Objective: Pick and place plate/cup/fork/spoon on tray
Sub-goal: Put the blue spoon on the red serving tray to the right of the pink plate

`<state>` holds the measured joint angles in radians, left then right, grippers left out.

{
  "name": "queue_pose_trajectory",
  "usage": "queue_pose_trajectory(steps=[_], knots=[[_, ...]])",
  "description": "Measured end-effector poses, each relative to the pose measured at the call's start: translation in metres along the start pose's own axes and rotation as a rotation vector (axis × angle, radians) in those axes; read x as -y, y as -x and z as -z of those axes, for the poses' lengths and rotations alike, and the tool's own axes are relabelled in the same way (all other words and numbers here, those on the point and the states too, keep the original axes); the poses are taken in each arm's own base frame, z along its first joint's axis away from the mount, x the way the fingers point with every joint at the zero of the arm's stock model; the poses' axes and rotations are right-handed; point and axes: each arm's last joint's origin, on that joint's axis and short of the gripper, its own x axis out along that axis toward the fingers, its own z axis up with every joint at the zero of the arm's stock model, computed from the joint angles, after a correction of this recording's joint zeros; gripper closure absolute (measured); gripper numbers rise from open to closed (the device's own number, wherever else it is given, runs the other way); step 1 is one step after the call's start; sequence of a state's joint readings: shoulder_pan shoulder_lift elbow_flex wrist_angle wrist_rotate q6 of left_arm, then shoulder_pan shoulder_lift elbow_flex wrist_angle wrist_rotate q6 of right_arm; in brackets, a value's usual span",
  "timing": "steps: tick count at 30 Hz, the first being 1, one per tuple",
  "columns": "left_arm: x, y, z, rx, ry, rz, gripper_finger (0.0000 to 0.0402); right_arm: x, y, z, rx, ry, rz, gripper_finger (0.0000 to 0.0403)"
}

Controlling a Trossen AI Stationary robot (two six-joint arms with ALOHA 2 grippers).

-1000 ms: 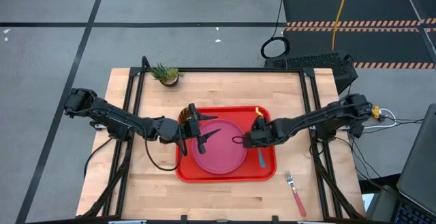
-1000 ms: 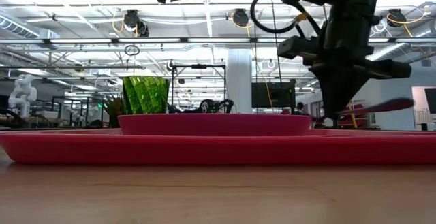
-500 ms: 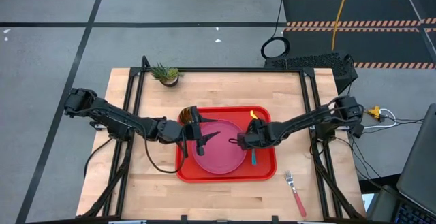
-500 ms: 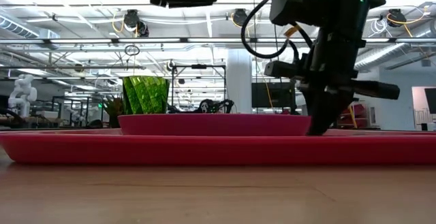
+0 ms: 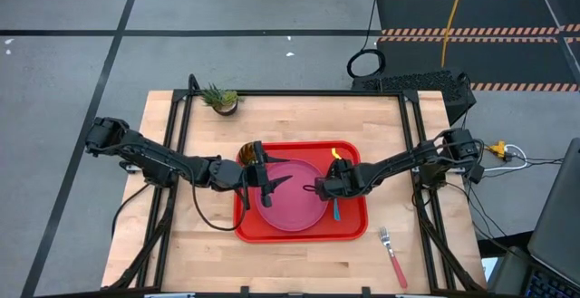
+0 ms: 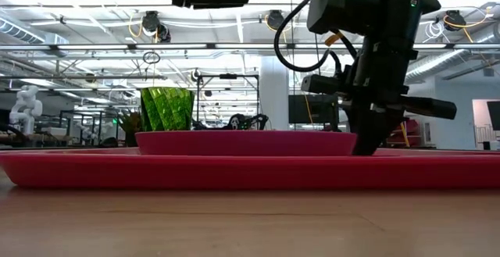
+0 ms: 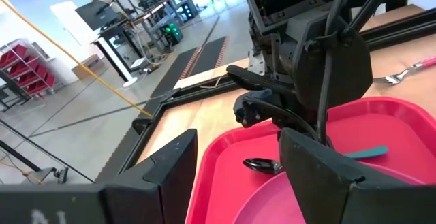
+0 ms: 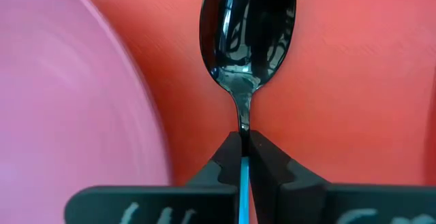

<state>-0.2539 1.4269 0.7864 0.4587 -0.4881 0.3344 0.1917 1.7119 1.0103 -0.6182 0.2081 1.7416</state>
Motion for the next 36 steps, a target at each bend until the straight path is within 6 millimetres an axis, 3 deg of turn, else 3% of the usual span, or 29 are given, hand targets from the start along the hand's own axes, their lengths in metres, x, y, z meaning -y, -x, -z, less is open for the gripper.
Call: queue_pose_trajectory(steps=[30,36], knots=[[0.0004,0.0,0.0012,-0.012,-0.005,0.004,0.0188,0.0008,-0.0001,-0.0013,0.033,-0.002,0.005,0.0386],[0.0004,0.0,0.0012,-0.012,-0.005,0.004,0.0188,0.0007,-0.0001,-0.0011,0.029,-0.01,0.003,0.0349]])
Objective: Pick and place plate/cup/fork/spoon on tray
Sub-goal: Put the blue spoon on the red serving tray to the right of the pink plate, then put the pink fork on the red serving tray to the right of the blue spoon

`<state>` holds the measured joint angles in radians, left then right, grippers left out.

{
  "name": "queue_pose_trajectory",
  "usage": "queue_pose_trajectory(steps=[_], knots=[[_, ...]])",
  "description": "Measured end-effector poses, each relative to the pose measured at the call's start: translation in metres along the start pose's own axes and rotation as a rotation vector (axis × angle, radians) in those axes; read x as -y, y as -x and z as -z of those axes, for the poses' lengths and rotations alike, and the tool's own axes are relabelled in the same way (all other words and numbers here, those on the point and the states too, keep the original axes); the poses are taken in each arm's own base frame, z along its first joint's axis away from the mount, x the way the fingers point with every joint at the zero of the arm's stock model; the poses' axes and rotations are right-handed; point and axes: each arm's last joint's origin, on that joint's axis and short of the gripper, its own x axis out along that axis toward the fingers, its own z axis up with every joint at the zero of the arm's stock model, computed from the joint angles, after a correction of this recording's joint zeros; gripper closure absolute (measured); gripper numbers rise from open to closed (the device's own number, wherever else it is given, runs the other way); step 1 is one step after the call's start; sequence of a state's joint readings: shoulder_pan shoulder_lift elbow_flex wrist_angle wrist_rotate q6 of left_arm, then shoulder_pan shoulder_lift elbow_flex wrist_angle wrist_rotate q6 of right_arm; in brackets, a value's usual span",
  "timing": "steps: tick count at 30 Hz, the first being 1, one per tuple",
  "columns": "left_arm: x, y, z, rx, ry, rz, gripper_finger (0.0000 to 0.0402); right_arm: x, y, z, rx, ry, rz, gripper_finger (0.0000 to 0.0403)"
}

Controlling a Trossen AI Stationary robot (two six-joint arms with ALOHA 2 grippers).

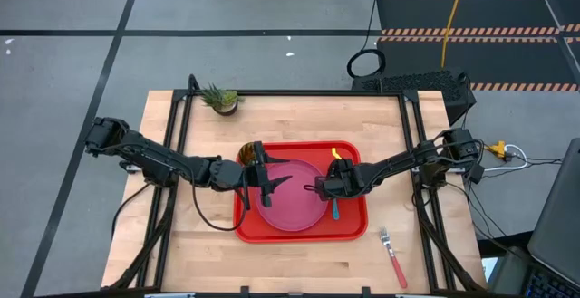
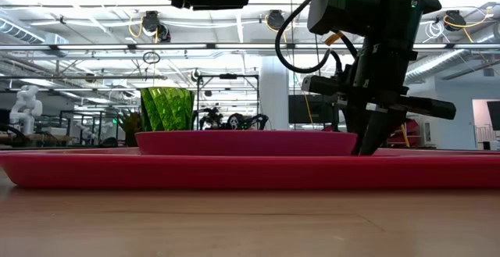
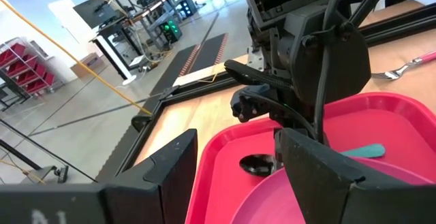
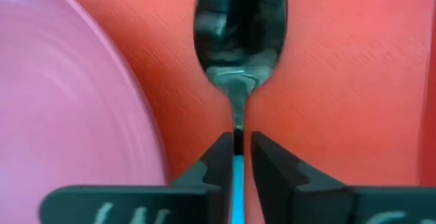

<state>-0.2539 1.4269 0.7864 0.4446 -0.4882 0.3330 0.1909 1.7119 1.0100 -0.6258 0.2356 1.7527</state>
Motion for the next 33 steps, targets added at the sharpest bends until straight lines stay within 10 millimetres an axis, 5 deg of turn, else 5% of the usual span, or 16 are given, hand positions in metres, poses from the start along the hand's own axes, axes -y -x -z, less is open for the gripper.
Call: queue_pose_trajectory(steps=[7,19,33], knots=[[0.0,0.0,0.001,-0.007,-0.002,0.003,0.0188,0.0,0.0,0.0,0.002,-0.011,0.004,0.03],[0.001,0.0,0.002,-0.022,0.005,0.008,0.0188,0.001,0.005,-0.002,0.029,-0.006,-0.01,0.0293],[0.003,0.0,0.008,-0.078,-0.005,0.026,0.0188,0.016,0.059,0.007,-0.026,0.083,-0.124,0.0293]])
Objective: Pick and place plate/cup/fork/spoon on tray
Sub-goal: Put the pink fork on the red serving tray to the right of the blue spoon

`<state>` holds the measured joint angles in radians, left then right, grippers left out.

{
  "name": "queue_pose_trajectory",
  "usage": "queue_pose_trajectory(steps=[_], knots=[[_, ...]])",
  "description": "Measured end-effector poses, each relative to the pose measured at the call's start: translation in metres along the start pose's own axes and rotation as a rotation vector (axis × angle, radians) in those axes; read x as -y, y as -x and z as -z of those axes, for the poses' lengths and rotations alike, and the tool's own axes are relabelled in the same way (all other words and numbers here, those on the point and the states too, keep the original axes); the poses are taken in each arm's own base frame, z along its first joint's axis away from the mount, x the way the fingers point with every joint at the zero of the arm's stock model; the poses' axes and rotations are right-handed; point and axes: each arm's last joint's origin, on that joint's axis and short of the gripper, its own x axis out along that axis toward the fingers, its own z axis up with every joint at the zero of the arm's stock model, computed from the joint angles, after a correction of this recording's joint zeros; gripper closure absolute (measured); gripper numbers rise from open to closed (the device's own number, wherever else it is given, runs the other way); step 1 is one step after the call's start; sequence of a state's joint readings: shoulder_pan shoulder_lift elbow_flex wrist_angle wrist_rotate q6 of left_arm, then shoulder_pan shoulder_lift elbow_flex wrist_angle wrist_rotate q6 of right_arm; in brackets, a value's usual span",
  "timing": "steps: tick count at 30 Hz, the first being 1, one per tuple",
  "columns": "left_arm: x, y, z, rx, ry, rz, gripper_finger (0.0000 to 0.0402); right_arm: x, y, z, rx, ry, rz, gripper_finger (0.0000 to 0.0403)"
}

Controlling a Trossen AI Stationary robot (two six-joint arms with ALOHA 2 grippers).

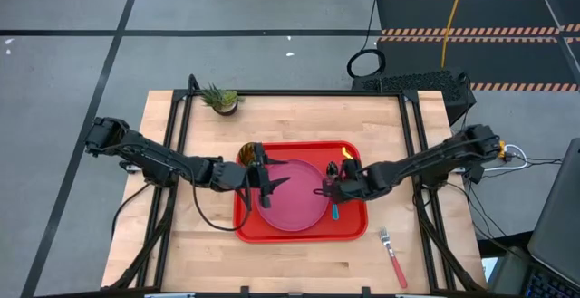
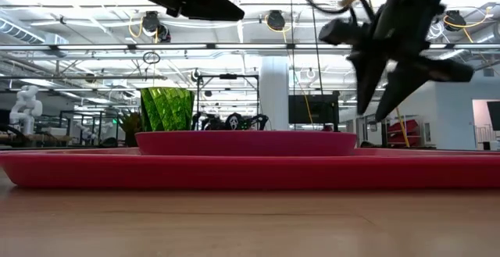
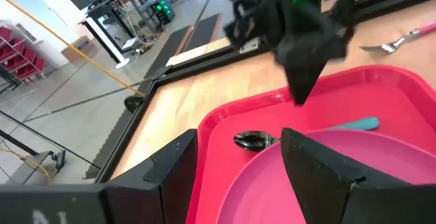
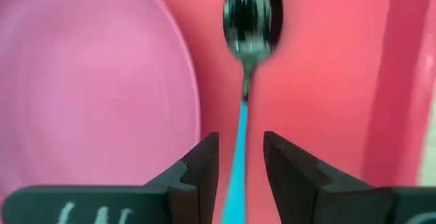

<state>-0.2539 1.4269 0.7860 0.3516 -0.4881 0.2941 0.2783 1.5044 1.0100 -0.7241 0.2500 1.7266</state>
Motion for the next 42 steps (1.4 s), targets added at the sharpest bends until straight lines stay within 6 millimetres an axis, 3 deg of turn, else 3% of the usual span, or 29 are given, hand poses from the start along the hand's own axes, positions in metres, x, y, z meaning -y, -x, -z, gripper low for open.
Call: queue_pose_trajectory(steps=[8,19,29,35,42], knots=[[-0.004,-0.002,0.003,-0.022,-0.026,-0.009,0.0188,0.004,0.024,0.027,-0.063,0.22,-0.069,0.0297],[-0.022,-0.007,-0.012,0.169,-0.134,-0.04,0.0188,-0.009,0.072,0.068,-0.141,0.419,-0.227,0.032],[-0.026,-0.005,-0.023,0.313,-0.151,-0.009,0.0188,0.044,0.092,0.104,-0.519,0.282,0.256,0.0321],[-0.027,-0.004,-0.025,0.338,-0.108,-0.017,0.0188,0.065,0.1,0.132,-0.457,0.159,0.293,0.0321],[-0.03,-0.004,-0.027,0.358,-0.067,-0.029,0.0188,0.079,0.087,0.164,-0.429,0.176,0.354,0.0321]])
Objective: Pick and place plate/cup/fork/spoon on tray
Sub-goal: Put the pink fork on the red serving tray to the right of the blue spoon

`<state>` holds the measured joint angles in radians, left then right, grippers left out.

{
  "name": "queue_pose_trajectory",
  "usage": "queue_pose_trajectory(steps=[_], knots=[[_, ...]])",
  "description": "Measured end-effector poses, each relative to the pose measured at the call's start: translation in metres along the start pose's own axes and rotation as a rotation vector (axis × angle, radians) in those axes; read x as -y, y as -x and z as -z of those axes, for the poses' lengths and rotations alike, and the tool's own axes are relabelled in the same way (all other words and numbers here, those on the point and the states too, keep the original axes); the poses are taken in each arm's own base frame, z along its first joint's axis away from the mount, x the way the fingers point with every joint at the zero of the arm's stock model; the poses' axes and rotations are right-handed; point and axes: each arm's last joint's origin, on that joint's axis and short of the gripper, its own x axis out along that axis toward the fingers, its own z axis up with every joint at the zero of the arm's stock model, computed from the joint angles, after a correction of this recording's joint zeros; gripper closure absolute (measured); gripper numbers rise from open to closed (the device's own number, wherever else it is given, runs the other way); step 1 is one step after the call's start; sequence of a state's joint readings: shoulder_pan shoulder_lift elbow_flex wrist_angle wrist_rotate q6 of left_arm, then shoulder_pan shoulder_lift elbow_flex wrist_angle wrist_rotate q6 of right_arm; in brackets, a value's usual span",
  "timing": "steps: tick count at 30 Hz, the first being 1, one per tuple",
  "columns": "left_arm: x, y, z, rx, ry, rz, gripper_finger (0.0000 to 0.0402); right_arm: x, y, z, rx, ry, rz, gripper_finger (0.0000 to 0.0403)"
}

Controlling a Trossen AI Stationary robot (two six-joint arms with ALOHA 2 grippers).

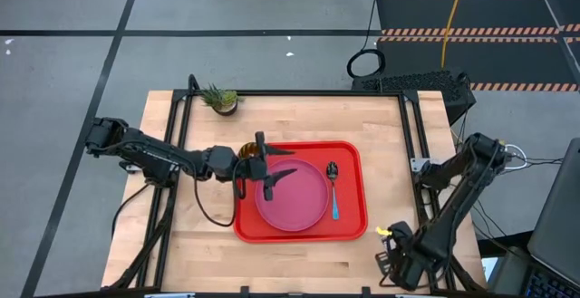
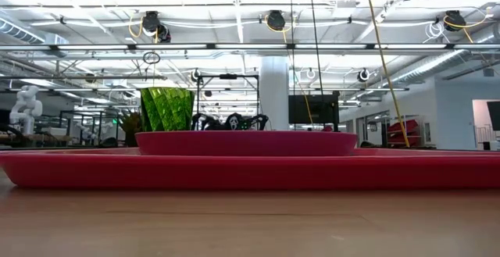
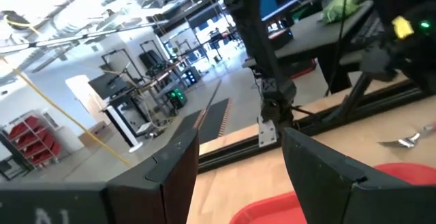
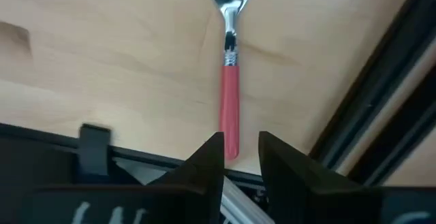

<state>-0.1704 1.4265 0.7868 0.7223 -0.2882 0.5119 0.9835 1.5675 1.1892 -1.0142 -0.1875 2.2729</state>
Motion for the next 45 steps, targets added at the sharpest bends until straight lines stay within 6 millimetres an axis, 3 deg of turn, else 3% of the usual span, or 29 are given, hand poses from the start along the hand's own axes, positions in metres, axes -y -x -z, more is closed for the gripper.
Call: queue_pose_trajectory(steps=[9,13,23,29,37,45], knots=[[-0.01,-0.003,0.005,-0.01,0.115,-0.039,0.0188,-0.004,-0.027,-0.004,0.083,0.075,0.095,0.0321],[-0.01,-0.003,0.005,-0.01,0.128,-0.038,0.0188,-0.005,-0.036,-0.008,0.15,0.05,0.052,0.0321],[-0.008,-0.003,0.008,-0.041,0.121,-0.019,0.0188,-0.007,-0.064,-0.013,0.034,0.158,-0.065,0.0321],[-0.007,-0.002,0.009,-0.053,0.123,-0.014,0.0188,0.0,-0.06,-0.017,0.036,0.101,-0.037,0.0321],[-0.007,-0.002,0.009,-0.058,0.125,-0.011,0.0188,0.01,-0.039,-0.023,0.042,0.077,-0.04,0.0321],[-0.006,-0.002,0.01,-0.064,0.131,-0.009,0.0188,0.014,-0.043,-0.027,0.055,0.069,-0.023,0.0316]])
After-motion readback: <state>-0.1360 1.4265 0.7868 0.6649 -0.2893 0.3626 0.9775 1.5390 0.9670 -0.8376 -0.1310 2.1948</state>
